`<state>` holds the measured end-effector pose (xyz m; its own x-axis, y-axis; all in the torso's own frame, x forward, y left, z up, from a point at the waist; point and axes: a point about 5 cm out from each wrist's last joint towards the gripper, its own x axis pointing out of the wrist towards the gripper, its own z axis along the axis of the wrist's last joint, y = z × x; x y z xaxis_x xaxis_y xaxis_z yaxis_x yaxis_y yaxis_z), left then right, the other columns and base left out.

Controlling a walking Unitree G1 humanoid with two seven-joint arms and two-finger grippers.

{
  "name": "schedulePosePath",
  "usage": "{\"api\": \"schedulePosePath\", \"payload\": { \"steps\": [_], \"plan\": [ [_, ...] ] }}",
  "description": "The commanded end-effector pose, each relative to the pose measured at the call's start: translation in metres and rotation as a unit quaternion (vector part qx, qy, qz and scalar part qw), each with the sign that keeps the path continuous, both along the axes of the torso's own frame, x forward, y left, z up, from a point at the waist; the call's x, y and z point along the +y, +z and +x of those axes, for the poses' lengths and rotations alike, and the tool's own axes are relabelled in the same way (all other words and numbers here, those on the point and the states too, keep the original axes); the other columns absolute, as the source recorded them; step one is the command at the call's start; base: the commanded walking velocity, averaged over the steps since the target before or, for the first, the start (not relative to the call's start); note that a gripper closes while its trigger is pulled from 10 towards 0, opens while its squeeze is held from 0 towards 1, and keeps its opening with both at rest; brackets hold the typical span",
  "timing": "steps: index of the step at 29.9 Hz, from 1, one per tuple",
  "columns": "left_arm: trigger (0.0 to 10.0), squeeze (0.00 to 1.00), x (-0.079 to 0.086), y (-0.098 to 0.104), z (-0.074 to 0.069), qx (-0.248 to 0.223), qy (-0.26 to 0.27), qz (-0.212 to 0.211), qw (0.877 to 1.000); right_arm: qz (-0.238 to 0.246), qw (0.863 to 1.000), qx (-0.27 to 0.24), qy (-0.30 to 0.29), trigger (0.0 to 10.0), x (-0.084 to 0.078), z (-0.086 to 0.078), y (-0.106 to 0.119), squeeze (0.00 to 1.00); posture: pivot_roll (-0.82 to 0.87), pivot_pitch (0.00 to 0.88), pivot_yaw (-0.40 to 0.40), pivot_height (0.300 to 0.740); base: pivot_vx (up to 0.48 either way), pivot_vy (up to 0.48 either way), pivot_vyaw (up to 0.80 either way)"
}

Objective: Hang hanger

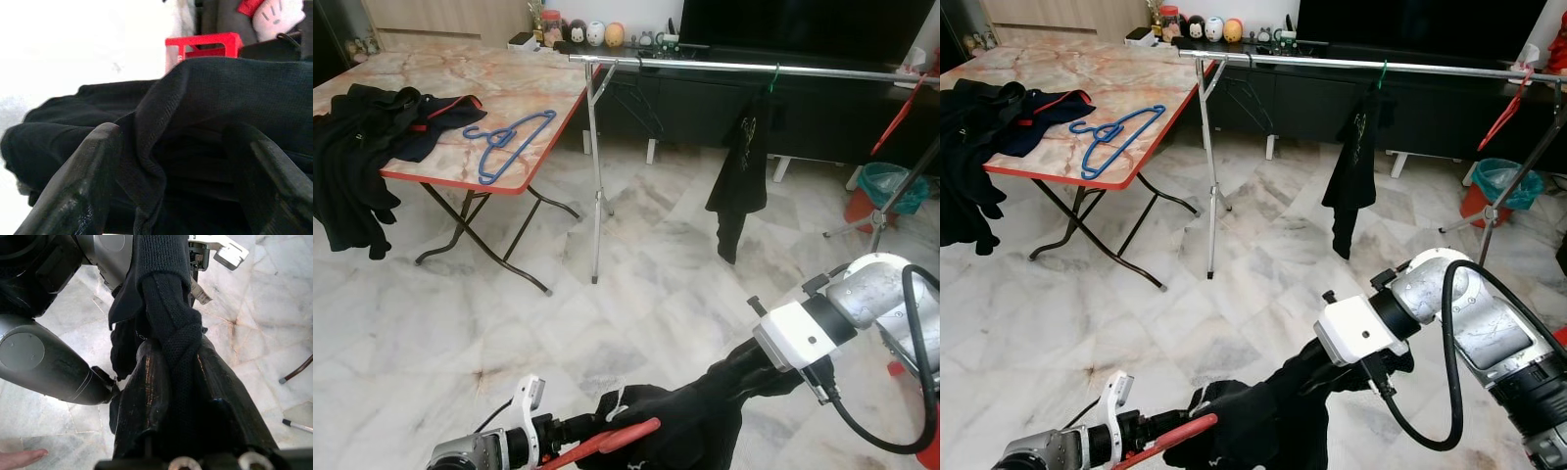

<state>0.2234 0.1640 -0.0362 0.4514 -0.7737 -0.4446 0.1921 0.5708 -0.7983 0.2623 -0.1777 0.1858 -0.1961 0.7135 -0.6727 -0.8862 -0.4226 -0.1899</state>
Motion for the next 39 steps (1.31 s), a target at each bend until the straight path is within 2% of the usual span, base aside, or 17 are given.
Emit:
{"api": "schedulePosePath", "payload": {
  "steps": [1,4,5,6,7,8,15,28,36,39],
  "plan": [
    [0.0,0.00,-0.001,-0.002,-0.005,0.007,-0.014,-0.006,1.000,0.015,0.999,-0.030,-0.016,10.0,-0.002,0.006,0.013,0.00,-0.07,0.013,-0.038,0.740,0.000,0.000,0.00],
    [0.0,0.00,0.000,-0.008,-0.011,0.017,-0.026,0.031,0.999,0.016,0.999,-0.036,-0.019,10.0,-0.002,0.008,0.015,0.00,-0.07,0.013,-0.037,0.740,0.000,0.000,0.00],
    [3.4,0.00,0.001,-0.010,-0.011,0.019,-0.022,0.043,0.999,0.016,0.999,-0.037,-0.019,10.0,-0.002,0.008,0.015,0.00,-0.07,0.013,-0.037,0.740,0.000,0.000,0.00],
    [9.5,0.00,0.002,-0.011,-0.012,0.022,-0.019,0.050,0.998,0.016,0.999,-0.037,-0.020,10.0,-0.002,0.008,0.015,0.00,-0.07,0.013,-0.037,0.740,0.000,0.000,0.00],
    [10.0,0.00,0.003,-0.011,-0.012,0.024,-0.016,0.055,0.998,0.016,0.999,-0.038,-0.020,10.0,-0.003,0.009,0.016,0.00,-0.07,0.013,-0.037,0.740,0.000,0.000,0.00],
    [10.0,0.00,0.005,-0.014,-0.014,0.031,-0.011,0.070,0.997,0.016,0.999,-0.039,-0.021,10.0,-0.003,0.009,0.016,0.00,-0.07,0.013,-0.037,0.740,0.000,0.000,0.00],
    [10.0,0.00,0.007,-0.017,-0.018,0.038,-0.007,0.082,0.996,0.014,0.999,-0.039,-0.024,10.0,-0.004,0.009,0.016,0.00,-0.07,0.012,-0.037,0.740,0.000,0.000,0.00],
    [10.0,0.00,0.003,-0.017,-0.023,0.049,-0.024,0.048,0.997,0.018,0.998,-0.054,-0.029,10.0,-0.004,0.013,0.020,0.00,-0.07,0.013,-0.037,0.740,0.000,0.000,0.00],
    [10.0,0.00,0.007,-0.022,-0.030,0.053,-0.016,0.057,0.997,0.032,0.995,-0.079,-0.044,10.0,-0.003,0.019,0.023,0.00,-0.07,0.013,-0.035,0.740,0.000,0.000,0.00],
    [10.0,0.00,0.009,-0.023,-0.032,0.055,-0.009,0.060,0.997,0.041,0.990,-0.115,-0.072,10.0,-0.004,0.026,0.025,0.00,-0.07,0.013,-0.035,0.740,0.000,0.000,0.00]
  ]
}}
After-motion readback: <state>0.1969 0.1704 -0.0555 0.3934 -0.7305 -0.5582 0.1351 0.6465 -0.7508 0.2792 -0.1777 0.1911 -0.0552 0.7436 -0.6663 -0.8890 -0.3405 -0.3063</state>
